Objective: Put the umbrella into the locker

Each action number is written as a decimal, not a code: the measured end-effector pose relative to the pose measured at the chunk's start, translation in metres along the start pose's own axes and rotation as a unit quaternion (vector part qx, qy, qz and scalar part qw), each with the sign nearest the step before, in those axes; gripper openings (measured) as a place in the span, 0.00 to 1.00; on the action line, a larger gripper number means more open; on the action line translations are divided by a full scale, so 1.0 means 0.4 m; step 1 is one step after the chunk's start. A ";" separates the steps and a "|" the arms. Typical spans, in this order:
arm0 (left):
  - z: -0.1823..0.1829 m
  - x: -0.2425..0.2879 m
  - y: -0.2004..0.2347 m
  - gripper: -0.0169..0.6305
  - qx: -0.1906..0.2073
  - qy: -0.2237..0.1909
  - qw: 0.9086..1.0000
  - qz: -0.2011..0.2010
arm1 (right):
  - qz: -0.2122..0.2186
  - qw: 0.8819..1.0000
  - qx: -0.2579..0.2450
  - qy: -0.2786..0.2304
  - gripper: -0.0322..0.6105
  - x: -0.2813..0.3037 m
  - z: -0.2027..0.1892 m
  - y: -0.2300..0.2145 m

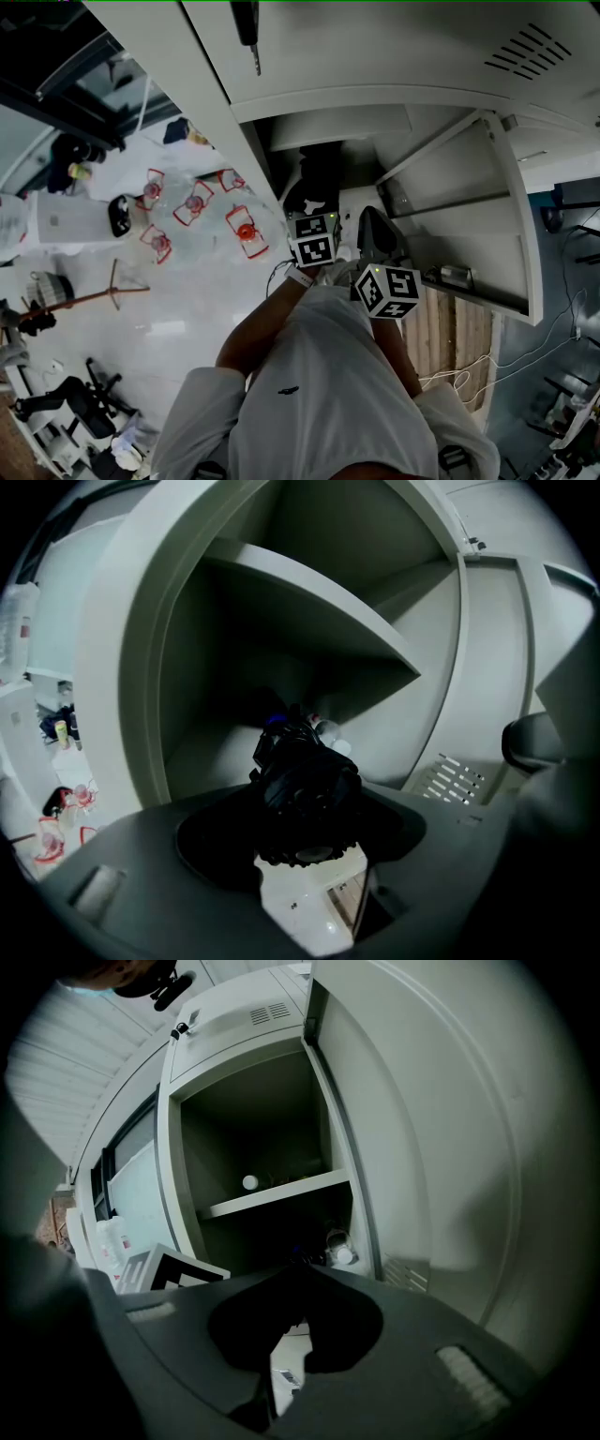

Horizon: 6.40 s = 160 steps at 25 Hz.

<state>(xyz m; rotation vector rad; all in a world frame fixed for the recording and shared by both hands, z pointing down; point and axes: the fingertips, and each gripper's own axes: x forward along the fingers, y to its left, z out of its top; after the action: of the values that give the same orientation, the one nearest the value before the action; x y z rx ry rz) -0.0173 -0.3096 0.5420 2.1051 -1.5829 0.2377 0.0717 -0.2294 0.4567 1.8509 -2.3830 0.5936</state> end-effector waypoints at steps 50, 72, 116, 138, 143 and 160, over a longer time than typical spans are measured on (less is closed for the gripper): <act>0.049 0.115 0.046 0.42 0.009 0.029 1.000 0.008 | -0.003 1.000 -0.001 0.004 0.05 0.011 0.005 0.005; 0.106 -0.006 0.008 0.17 0.059 -0.038 0.997 -0.023 | 0.018 1.000 -0.010 0.008 0.05 0.027 0.008 0.031; 0.198 -0.409 0.185 0.05 0.034 -0.109 0.993 -0.002 | 0.067 0.989 -0.130 -0.020 0.05 0.017 0.110 0.104; 0.165 -0.413 0.162 0.05 0.036 -0.098 0.994 -0.011 | 0.060 0.990 -0.128 0.000 0.05 0.012 0.087 0.090; 0.155 -0.417 0.155 0.05 0.038 -0.095 0.995 -0.015 | 0.065 0.990 -0.126 -0.001 0.05 0.010 0.083 0.098; 0.151 -0.406 0.108 0.05 0.037 -0.098 0.994 -0.030 | 0.066 0.991 -0.114 0.002 0.05 0.007 0.073 0.101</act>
<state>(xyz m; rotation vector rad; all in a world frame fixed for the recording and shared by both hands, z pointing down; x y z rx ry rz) -0.1176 -0.2090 0.4338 2.2894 -1.6396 0.0732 0.0383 -0.2337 0.4201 1.6088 -2.4648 0.3174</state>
